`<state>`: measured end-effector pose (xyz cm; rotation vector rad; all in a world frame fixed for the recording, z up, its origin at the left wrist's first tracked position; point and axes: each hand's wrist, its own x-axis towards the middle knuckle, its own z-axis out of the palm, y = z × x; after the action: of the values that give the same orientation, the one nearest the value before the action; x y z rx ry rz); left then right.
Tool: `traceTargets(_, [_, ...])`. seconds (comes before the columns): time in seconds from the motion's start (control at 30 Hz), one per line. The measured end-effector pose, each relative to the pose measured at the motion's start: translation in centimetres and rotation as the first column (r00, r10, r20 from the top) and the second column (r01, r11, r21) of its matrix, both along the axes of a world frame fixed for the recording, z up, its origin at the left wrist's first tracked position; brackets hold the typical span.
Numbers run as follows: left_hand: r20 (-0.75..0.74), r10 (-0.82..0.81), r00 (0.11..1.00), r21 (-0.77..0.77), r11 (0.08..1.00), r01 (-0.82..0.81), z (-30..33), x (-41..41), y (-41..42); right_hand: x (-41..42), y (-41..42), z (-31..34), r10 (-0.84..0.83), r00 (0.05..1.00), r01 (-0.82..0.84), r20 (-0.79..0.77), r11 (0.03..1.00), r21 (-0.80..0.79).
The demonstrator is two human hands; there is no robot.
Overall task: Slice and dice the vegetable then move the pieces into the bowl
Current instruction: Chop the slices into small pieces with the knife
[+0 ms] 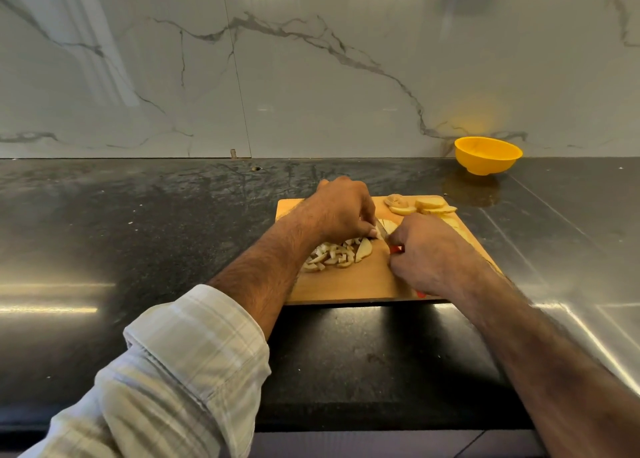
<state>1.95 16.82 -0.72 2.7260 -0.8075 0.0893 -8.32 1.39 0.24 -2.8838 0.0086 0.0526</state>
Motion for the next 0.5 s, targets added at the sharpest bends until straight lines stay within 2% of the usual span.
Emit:
traceTargets(0.07, [-0.002,0.007,1.000,-0.013,1.000,-0.007,0.1,-0.1,0.1,-0.9,-0.7,0.0,0.013,1.000,-0.014,-0.011,1.000,-0.021])
traceTargets(0.27, [-0.065,0.012,0.998,-0.035,0.999,-0.014,0.1,0.1,0.6,-2.2,-0.5,0.5,0.023,0.995,-0.026,0.099,0.999,0.023])
traceTargets(0.5, [-0.054,0.016,0.998,-0.001,1.000,-0.016,0.2,0.0,0.4,-1.3,0.3,0.3,0.004,1.000,-0.004,-0.012,0.999,-0.043])
